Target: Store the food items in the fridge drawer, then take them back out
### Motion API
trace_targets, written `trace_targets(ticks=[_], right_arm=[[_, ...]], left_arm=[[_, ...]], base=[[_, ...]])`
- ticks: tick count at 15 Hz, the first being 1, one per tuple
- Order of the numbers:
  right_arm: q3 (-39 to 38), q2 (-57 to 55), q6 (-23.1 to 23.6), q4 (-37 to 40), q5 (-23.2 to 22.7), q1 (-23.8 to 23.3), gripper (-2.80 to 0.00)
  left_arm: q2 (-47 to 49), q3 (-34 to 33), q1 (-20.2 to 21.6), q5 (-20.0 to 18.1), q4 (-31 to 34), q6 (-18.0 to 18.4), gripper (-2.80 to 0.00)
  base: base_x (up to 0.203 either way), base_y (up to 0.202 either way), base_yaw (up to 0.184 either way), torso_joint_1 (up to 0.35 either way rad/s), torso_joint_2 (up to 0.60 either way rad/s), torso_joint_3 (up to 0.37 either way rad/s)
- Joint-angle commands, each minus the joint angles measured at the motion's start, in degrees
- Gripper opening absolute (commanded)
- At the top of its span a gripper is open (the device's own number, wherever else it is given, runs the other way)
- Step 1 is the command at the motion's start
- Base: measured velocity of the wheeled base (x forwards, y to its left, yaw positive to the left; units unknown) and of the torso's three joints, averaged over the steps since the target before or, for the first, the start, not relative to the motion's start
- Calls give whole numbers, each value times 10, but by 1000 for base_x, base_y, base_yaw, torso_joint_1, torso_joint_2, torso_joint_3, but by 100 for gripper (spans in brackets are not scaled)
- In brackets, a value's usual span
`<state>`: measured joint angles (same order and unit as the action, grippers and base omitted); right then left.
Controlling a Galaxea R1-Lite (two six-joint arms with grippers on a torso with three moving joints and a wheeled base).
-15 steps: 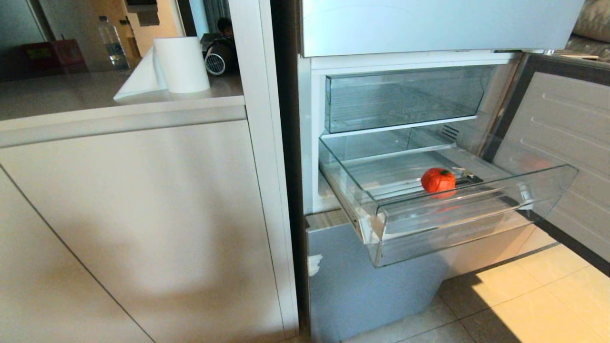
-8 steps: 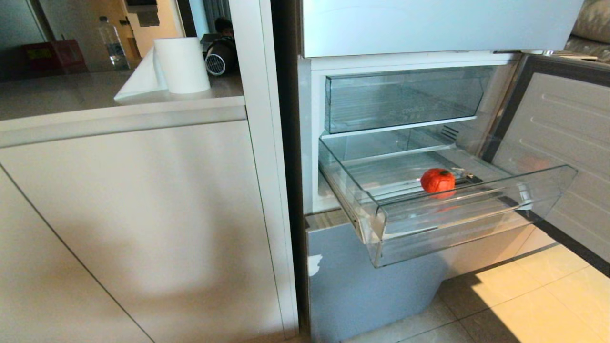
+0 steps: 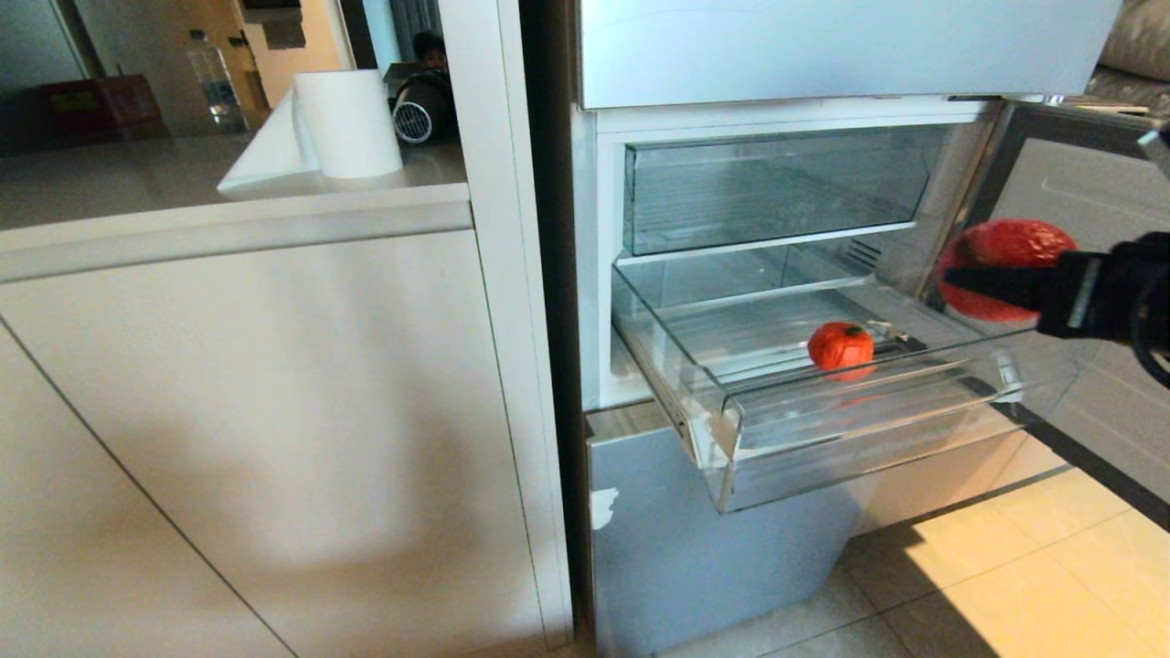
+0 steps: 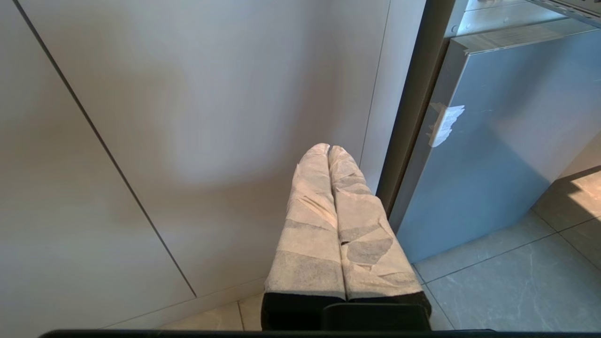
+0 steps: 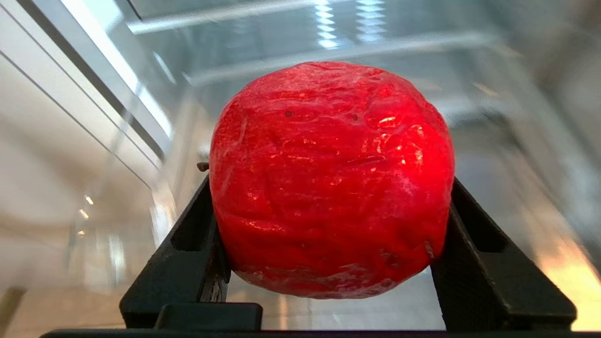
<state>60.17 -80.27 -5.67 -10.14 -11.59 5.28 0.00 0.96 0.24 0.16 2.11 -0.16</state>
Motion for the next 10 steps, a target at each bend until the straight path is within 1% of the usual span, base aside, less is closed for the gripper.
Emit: trace_targets(ticks=[1,4,6,8,9,10], right_arm=[[110,-160,0,10,-1,34,-280],[225,-261,2,55,-1,60,-280],[287,-301,4,105,0,68,-280],[330,-339,5,132,1,72,-280],[336,-344,5,153,1,72,-280],[338,-351,6,157,1,72,-280]], left_arm=[[0,0,0,0,0,0,-280],[0,0,0,0,0,0,-280],[0,0,0,0,0,0,-280],[0,0,0,0,0,0,-280],[0,0,0,0,0,0,-280],[0,0,0,0,0,0,-280]], base=[[0,0,0,0,0,0],[0,0,0,0,0,0],[0,0,0,0,0,0],[0,0,0,0,0,0],[0,0,0,0,0,0],[0,0,0,0,0,0]])
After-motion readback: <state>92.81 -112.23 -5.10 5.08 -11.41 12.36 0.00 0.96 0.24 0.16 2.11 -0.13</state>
